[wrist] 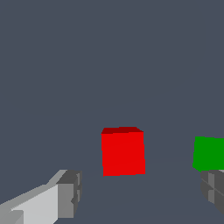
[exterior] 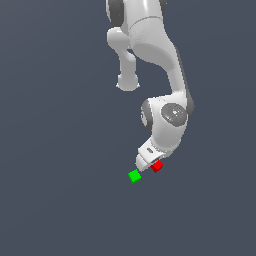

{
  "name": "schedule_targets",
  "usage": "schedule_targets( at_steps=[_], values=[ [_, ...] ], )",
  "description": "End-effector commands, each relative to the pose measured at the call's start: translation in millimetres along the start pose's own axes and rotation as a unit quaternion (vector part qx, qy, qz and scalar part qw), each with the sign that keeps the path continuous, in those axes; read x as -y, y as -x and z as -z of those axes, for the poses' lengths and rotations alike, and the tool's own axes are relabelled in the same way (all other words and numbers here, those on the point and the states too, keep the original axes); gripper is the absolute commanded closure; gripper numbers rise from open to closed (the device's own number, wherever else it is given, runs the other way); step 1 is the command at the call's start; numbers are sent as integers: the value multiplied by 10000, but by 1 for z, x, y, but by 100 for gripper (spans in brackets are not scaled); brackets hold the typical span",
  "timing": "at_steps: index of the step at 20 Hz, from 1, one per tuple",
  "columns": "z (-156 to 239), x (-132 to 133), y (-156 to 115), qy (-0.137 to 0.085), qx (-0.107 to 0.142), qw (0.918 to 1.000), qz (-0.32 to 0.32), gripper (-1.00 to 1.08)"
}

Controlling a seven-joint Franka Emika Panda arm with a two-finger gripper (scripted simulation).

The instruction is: Stack the red cube on top of the green cube.

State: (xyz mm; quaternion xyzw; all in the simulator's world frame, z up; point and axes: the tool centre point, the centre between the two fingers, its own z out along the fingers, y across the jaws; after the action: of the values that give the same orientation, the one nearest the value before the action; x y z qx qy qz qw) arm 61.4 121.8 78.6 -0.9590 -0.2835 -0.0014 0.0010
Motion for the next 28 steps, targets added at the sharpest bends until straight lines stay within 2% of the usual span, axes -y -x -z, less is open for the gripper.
schedule_targets(
  at_steps=[1, 12, 21, 27, 28],
  values=[
    [-6, 6, -5, 3, 8, 9998, 191, -92],
    [-13, 10, -7, 2, 18, 9996, 285, -92],
    [-53, 10, -5, 6, 17, 9996, 285, -92],
    [-59, 9, -7, 6, 16, 9996, 282, -92],
    [-59, 9, -7, 6, 16, 9996, 282, 108]
  ],
)
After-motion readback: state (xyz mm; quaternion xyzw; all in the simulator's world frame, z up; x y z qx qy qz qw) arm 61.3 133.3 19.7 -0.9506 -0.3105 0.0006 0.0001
